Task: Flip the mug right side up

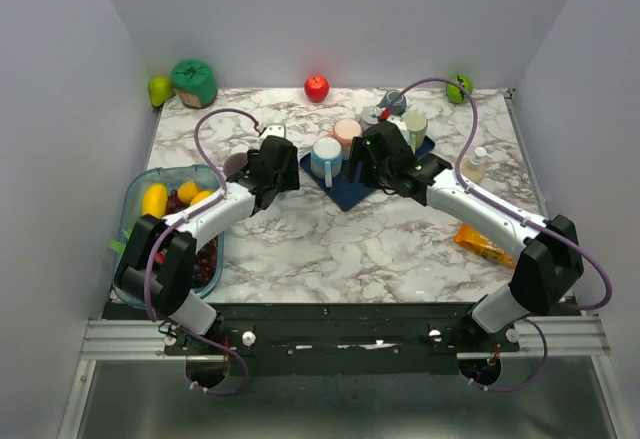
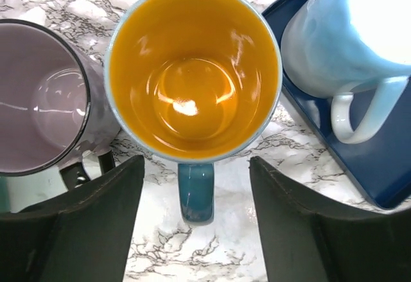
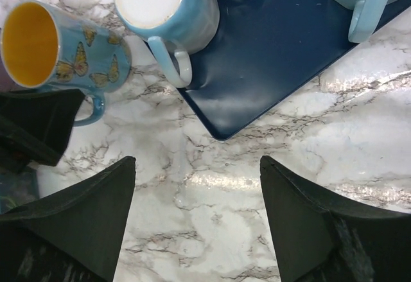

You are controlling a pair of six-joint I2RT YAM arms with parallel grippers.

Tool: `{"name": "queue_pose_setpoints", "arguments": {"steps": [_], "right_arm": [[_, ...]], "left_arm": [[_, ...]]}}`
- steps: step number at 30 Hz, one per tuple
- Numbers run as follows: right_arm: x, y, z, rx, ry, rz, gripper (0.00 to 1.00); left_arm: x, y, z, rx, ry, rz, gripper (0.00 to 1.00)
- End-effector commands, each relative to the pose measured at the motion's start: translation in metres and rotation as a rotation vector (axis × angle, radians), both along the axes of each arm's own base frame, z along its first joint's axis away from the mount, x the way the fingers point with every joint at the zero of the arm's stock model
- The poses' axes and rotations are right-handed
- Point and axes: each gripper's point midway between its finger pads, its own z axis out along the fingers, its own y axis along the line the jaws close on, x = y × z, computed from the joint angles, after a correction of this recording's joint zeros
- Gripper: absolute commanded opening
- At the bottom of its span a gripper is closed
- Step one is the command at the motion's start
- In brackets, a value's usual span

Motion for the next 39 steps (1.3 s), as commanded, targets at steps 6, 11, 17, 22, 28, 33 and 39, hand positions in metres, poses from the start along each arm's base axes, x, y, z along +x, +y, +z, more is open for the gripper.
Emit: {"name": "queue_pose_setpoints", "arguments": {"steps": [6, 11, 17, 22, 28, 33, 39], "right_arm": [[0.038, 0.034, -0.015, -0.118, -0.078, 0.137, 0.84], [0.067, 0.054, -0.037, -0.222, -0.102, 0.167, 0.82], [0.081, 0.053, -0.062, -0.328, -0.082, 0.121, 0.79], [0.088, 0.057, -0.081, -0.364, -0.067, 0.105, 0.73], [0.097, 0.059, -0.093, -0.383, -0.059, 0.078, 0.65], [0.103, 0.061, -0.094, -0.394, -0.072, 0.072, 0.59], [0.104, 0.063, -0.098, -0.401, -0.065, 0.083, 0.49]], "left_arm": [[-0.027, 0.01, 0.087, -0.131, -0.145, 0.067, 0.89], [-0.055, 0.026, 0.125, -0.178, -0.217, 0.088, 0.96], [-0.076, 0.034, 0.149, -0.218, -0.249, 0.077, 0.98], [-0.082, 0.036, 0.156, -0.229, -0.256, 0.069, 0.99], [-0.08, 0.034, 0.156, -0.225, -0.247, 0.063, 0.99], [-0.078, 0.031, 0.154, -0.22, -0.235, 0.058, 0.99], [-0.077, 0.031, 0.155, -0.22, -0.236, 0.056, 0.99]]}}
